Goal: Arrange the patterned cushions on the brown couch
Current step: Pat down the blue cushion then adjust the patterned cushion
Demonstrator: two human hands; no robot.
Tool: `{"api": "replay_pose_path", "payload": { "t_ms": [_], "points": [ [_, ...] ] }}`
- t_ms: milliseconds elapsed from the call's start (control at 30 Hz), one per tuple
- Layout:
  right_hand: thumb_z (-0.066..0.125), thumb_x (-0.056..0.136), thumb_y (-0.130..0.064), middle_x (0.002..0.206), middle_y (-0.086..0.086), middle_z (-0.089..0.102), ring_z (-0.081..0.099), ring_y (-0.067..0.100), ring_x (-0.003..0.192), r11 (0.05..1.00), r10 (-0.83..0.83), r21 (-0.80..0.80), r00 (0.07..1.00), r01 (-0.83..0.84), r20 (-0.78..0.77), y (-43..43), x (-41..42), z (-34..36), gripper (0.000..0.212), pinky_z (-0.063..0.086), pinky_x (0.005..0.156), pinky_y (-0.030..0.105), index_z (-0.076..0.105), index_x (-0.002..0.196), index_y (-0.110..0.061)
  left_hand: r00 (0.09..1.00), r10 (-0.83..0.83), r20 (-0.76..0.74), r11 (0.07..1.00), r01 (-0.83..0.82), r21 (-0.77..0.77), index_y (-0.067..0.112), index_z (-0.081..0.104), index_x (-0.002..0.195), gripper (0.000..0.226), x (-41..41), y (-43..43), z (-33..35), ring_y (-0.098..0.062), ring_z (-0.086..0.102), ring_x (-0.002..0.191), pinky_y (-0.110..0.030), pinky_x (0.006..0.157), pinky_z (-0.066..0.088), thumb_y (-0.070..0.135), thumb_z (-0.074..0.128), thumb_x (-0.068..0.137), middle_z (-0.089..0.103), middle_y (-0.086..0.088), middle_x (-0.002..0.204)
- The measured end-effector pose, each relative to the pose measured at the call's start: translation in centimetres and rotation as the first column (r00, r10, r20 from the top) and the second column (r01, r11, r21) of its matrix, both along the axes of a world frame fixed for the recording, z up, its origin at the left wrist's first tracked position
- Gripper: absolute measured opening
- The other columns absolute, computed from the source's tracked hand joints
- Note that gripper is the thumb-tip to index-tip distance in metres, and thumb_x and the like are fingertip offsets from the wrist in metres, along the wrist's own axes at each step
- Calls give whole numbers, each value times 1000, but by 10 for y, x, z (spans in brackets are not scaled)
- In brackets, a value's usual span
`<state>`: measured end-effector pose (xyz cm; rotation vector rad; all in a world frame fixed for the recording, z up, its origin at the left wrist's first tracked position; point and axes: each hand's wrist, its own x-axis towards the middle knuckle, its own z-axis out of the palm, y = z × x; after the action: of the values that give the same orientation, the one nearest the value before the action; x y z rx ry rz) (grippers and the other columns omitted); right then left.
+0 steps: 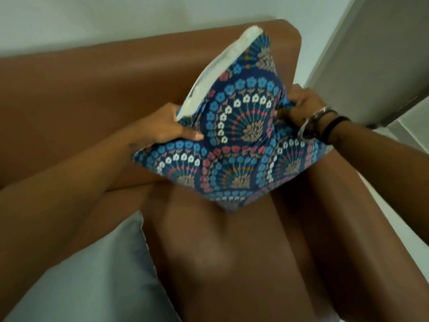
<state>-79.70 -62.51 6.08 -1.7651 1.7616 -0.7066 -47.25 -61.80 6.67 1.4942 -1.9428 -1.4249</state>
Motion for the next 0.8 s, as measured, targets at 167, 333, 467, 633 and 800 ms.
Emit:
{"api": "replay_pose_path", "payload": {
  "t_ms": [167,333,467,633,800],
  "points": [
    [73,75,-17,77,1,68,62,20,68,993,-101,-58,995,102,22,-27,16,6,14,55,71,33,71,81,-30,991,127,34,992,-126,-23,42,70,84,28,0,-16,-1,4,69,78,-21,68,52,28,89,69,73,31,73],
    [71,77,-14,84,3,68,64,22,75,992,-125,-36,992,124,-7,-24,12,3,17,55,74,28,73,94,-18,994,108,-5,994,-108,-20,38,66,93,33,-8,-6,-7,13,67,69,-14,66,48,21,86,73,71,28,80],
    [70,79,-8,84,1,65,56,9,64,994,-76,-84,997,74,-21,-6,9,21,19,46,53,8,71,98,-11,997,76,0,996,-76,-49,36,69,93,29,-4,2,4,10,70,74,-13,67,50,19,85,75,73,27,81],
    [70,81,-19,84,-3,66,52,-8,55,999,12,-45,995,-16,-98,18,-14,54,22,40,51,3,71,103,-20,999,32,29,999,-33,34,29,72,97,29,-14,6,27,-11,75,84,-28,72,57,26,85,72,79,9,94],
    [69,82,-16,79,1,65,52,-2,53,998,-50,26,994,52,-98,17,-16,35,20,43,67,20,70,101,-10,996,22,85,991,-33,129,13,67,119,45,-29,10,19,-28,71,101,-46,92,56,21,82,78,74,-9,115]
  ]
}}
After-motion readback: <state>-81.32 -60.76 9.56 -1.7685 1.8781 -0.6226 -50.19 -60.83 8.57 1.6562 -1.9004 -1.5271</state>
